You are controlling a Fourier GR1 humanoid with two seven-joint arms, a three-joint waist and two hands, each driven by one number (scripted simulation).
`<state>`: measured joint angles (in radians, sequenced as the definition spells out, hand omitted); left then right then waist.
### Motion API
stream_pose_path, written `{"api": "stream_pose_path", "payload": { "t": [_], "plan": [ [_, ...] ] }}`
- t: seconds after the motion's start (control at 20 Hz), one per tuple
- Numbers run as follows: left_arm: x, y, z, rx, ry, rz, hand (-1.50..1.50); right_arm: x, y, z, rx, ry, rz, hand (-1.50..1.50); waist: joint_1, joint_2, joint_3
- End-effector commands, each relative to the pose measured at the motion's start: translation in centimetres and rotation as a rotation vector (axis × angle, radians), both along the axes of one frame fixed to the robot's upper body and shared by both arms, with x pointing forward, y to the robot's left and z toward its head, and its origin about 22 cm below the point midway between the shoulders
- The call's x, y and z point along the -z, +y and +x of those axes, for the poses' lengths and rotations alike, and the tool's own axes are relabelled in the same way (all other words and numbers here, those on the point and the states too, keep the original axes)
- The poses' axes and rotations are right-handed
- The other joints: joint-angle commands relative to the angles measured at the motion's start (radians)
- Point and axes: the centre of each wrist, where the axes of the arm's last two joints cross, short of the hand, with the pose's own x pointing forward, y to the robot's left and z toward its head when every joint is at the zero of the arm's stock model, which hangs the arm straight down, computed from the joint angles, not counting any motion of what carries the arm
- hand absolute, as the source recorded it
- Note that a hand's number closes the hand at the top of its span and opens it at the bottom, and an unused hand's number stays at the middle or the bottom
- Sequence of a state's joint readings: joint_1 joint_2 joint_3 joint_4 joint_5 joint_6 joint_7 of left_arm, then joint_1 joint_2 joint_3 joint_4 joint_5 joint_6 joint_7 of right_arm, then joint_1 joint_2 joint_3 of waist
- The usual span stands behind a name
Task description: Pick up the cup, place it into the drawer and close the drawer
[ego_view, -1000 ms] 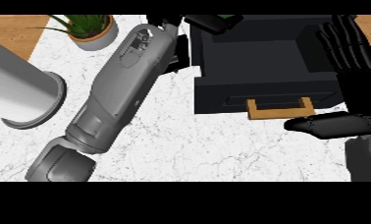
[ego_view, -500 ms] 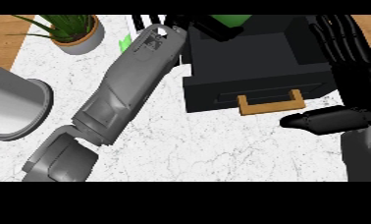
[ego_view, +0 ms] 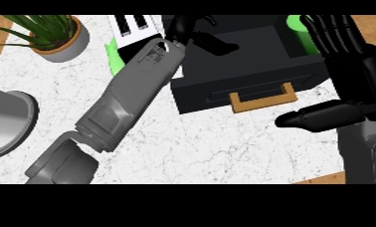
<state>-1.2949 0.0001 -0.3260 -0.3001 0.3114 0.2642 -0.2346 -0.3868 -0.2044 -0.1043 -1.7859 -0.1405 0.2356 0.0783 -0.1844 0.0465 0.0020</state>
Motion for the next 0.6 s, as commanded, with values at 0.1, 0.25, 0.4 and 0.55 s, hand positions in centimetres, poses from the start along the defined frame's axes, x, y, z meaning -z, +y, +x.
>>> {"api": "stream_pose_path", "payload": {
  "t": [0.1, 0.25, 0.4, 0.55],
  "plan": [
    [0.8, 0.3, -0.4, -0.004, -0.004, -0.153, -1.50, 0.5, 1.8, 0.6, -0.193, 0.014, 0.027, -1.50, -0.025, 0.010, 0.000],
    [-0.2, -0.1, -0.4, 0.031, -0.042, -0.252, -1.50, -0.4, 3.2, 0.2, -0.346, 0.003, -0.024, 1.50, -0.028, 0.006, -0.002],
    [-1.2, -0.4, -0.4, 0.041, -0.106, -0.348, -1.50, 1.2, 4.2, -0.1, -0.490, 0.076, -0.042, 1.50, -0.012, 0.000, -0.002],
    [-1.4, -0.4, -0.3, -0.003, -0.119, -0.400, -1.50, 1.0, 3.4, 0.0, -0.551, 0.146, -0.234, 1.50, 0.009, -0.009, -0.002]
  ]
}}
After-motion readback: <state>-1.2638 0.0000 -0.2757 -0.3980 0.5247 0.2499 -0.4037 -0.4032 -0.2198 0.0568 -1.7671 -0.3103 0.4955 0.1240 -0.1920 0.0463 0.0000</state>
